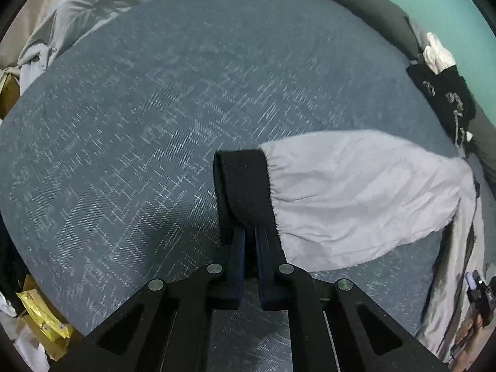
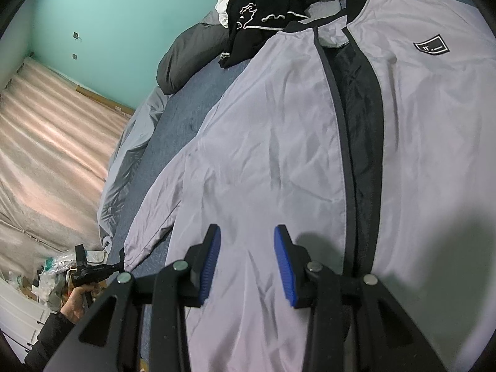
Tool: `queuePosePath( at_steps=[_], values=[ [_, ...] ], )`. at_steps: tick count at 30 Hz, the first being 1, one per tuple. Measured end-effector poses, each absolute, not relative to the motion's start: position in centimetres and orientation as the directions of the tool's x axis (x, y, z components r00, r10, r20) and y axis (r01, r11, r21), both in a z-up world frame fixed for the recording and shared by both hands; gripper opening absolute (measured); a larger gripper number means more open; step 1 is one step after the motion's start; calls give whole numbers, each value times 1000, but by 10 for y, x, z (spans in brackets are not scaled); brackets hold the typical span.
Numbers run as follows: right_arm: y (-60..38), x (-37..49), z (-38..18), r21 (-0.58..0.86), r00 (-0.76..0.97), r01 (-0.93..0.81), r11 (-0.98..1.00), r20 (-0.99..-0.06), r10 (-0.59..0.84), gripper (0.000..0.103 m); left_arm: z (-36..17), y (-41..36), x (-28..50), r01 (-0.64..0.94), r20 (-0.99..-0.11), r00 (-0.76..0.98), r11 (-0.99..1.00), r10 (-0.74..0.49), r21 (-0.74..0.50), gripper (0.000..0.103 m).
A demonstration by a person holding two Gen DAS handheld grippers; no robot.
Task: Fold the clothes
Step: 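Pull the grey sleeve outward across the bed with the left tool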
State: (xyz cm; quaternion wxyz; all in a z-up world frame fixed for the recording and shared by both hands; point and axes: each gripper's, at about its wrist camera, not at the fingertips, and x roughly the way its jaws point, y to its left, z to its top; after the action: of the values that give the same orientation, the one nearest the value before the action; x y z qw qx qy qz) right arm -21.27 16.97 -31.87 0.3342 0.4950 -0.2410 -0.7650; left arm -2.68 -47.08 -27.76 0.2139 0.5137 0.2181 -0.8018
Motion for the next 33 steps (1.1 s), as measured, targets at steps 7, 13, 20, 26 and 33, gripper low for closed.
queuePosePath(
  at_steps=[7, 13, 20, 26, 33],
  values=[
    [170, -210, -318, 704, -283, 278, -653, -590, -756, 36, -248, -471, -25, 591, -891, -409, -801, -198, -93, 18],
    [171, -210, -316, 709, -287, 277, -649, -583, -760, 36, -246, -445, -74, 475, -882, -448, -874, -144, -99, 23],
    [173, -212, -318, 702, -290, 275, -657, -591, -753, 36, -273, -387, -176, 327, -894, -448, -935, -23, -140, 39],
    [173, -214, -325, 700, -271, 273, -660, -602, -751, 36, -290, -349, -230, 258, -889, -456, -951, 36, -171, 39],
    [175, -217, -329, 702, -263, 265, -661, -607, -750, 36, -321, -324, -239, 227, -910, -409, -959, 63, -168, 39]
  ],
)
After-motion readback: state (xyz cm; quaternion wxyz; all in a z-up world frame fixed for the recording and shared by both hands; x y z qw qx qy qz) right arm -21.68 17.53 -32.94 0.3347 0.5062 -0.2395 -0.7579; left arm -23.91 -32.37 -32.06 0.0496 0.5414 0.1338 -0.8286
